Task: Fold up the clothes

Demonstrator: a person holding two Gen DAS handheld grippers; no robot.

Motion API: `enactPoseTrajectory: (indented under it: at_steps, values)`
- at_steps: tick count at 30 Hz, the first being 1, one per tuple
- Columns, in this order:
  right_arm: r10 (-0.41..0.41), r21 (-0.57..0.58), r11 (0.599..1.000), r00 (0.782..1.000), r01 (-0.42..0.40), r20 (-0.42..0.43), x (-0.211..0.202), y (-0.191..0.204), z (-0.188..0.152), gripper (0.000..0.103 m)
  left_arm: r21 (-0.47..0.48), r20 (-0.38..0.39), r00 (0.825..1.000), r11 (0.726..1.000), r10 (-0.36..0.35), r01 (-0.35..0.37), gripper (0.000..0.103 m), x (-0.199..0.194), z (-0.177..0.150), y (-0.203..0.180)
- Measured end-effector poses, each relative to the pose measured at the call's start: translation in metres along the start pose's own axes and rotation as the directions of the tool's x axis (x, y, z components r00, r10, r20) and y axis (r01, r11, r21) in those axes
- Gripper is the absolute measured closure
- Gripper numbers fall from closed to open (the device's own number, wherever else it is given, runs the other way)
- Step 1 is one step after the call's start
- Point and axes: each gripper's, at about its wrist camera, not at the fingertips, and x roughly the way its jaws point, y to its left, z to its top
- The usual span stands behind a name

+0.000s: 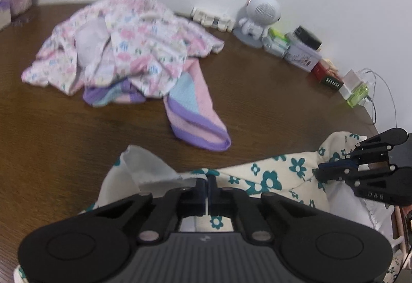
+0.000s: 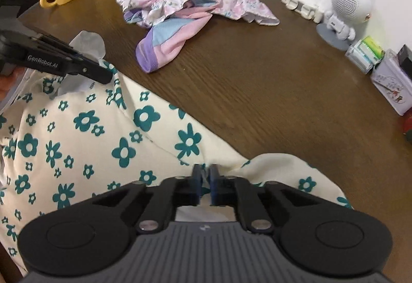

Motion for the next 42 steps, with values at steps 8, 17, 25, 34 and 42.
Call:
enactPoseTrajectory:
  at_steps: [8,17,25,34,42]
  values:
    - [-0.023,0.162,0.987,0.993,0.004,0.117,-0.008,-0.023,0.001,0.101,0.021,0.080,0.996,0.999,0.037,-0.039,0.103,-0.007,-0.002,0.001]
    - [-0.038,0.209,0.978,0.989,0.007,0.145,0.007,-0.028,-0.012,0.099,-0.007,0.055,0.998,0.999,0.040,-0.040,0.094,0.005,-0.006,0.010]
    - [0.081,0.080,0.990,0.929,-0.118,0.360,-0.110,0.021,-0.044,0.041,0.136,0.201,0.979,0.989,0.026,-0.054,0.027,-0.093,-0.041,-0.002]
    - [0.128,-0.009,0.992,0.970,-0.129,0.208,-0.117,0.093,-0.134,0.041,0.242,0.130,0.991,0.969,0.017,-0.048,0.034,-0.143,-0.140,-0.019]
    - [0.109,-0.048,0.993,0.988,-0.104,0.111,-0.114,0.117,-0.180,0.052,0.395,-0.004,0.997,0.916,-0.077,0.072,0.047,-0.141,-0.188,-0.066]
